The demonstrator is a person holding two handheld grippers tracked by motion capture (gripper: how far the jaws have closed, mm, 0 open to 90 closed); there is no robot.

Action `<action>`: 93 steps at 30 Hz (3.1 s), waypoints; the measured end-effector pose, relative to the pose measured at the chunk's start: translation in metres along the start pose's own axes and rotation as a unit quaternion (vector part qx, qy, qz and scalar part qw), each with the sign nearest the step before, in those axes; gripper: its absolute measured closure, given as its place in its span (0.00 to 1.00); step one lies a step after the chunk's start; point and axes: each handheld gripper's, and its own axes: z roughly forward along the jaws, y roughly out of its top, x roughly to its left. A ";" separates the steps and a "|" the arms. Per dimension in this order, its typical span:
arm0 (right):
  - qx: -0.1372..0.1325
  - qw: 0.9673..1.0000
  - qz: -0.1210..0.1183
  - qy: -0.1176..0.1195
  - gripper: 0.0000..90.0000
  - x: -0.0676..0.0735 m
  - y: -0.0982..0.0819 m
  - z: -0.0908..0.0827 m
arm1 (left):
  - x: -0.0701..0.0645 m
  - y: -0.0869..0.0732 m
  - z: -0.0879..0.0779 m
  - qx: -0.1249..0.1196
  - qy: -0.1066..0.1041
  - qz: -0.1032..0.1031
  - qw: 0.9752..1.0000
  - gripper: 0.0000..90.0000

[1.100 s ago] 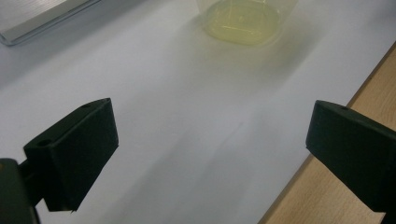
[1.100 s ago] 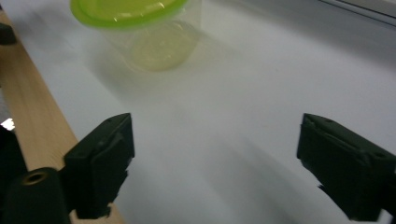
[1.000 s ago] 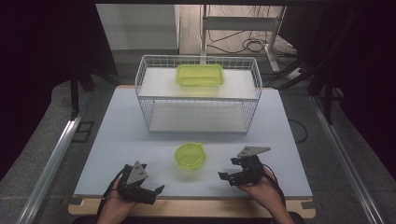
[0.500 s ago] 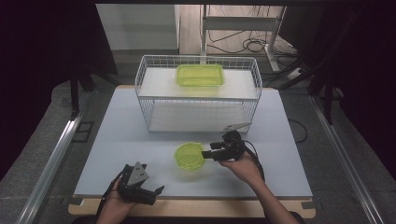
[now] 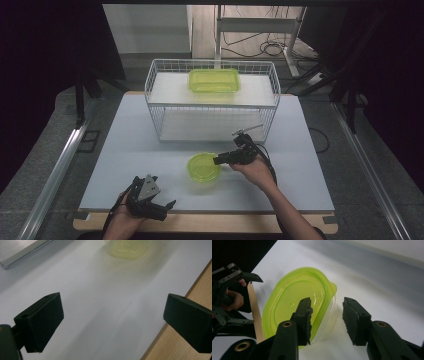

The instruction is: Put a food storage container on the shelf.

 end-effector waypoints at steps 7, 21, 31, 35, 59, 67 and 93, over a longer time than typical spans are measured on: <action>0.010 0.999 0.034 0.041 0.88 -0.002 -0.002 0.001 | -0.001 0.000 0.000 0.001 0.000 0.005 1.000 0.03; 0.011 0.998 0.025 0.053 0.91 0.019 -0.003 -0.011 | -0.001 0.000 0.000 0.003 0.005 0.010 1.000 0.03; -0.026 0.997 0.027 0.067 0.92 0.021 0.000 -0.029 | -0.001 0.000 0.000 0.003 0.005 0.012 1.000 0.03; -0.044 0.996 0.024 0.069 0.92 0.026 0.005 -0.041 | -0.001 0.000 0.000 0.004 0.005 0.012 1.000 0.03; -0.135 0.989 -0.006 0.063 0.92 0.055 0.058 -0.107 | -0.001 0.000 0.000 0.002 0.005 0.013 1.000 0.03; -0.162 0.985 -0.011 0.056 0.92 0.062 0.085 -0.130 | 0.005 0.001 -0.005 -0.029 -0.011 -0.027 0.999 0.03; -0.224 0.974 0.011 -0.019 0.92 0.063 0.171 -0.171 | 0.003 -0.001 -0.001 -0.010 -0.012 -0.015 1.000 0.03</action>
